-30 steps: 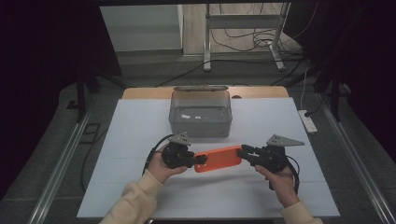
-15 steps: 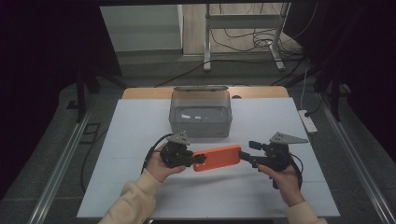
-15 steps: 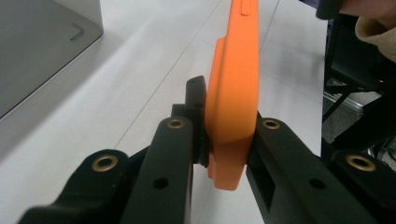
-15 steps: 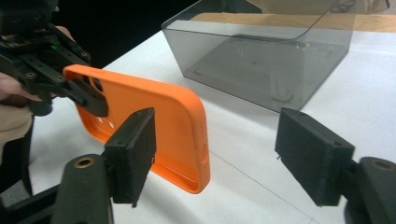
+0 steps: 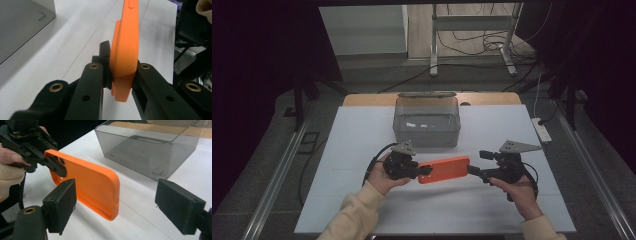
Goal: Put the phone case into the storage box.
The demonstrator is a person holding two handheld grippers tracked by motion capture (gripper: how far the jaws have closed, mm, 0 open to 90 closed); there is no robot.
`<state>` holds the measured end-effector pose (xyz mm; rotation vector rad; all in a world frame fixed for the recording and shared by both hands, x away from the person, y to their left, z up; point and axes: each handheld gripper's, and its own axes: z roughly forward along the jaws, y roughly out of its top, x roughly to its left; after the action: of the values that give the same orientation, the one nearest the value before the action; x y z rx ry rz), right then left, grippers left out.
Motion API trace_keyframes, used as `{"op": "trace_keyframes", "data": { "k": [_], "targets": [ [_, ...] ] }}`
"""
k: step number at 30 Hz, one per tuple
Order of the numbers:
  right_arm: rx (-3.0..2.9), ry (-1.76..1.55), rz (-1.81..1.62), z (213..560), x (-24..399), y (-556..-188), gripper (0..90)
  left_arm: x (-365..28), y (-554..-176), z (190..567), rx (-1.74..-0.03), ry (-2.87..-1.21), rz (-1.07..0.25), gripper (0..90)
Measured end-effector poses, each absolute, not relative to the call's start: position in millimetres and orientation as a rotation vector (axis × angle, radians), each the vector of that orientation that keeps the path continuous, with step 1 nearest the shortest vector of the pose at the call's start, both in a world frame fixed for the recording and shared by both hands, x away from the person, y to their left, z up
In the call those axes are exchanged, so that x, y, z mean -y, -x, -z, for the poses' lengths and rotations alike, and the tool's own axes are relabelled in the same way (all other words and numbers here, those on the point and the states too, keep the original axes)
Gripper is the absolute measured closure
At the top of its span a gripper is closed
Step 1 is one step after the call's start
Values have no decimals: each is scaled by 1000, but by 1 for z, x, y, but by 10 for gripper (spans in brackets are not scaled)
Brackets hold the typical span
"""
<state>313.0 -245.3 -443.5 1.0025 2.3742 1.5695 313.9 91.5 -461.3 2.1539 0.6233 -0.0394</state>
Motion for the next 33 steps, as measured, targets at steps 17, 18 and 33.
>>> {"op": "trace_keyframes", "data": {
  "k": [17,18,33],
  "targets": [
    [-2426,-920,-1557,437,237,-309,182,-89,-314,462,-608,-2164,52,824],
    [-2429,-918,-1555,437,237,-309,183,-89,-314,463,-608,-2164,53,824],
    [-2453,-892,-1526,436,228,-309,187,-88,-313,462,-606,-2172,41,824]
  ]
}}
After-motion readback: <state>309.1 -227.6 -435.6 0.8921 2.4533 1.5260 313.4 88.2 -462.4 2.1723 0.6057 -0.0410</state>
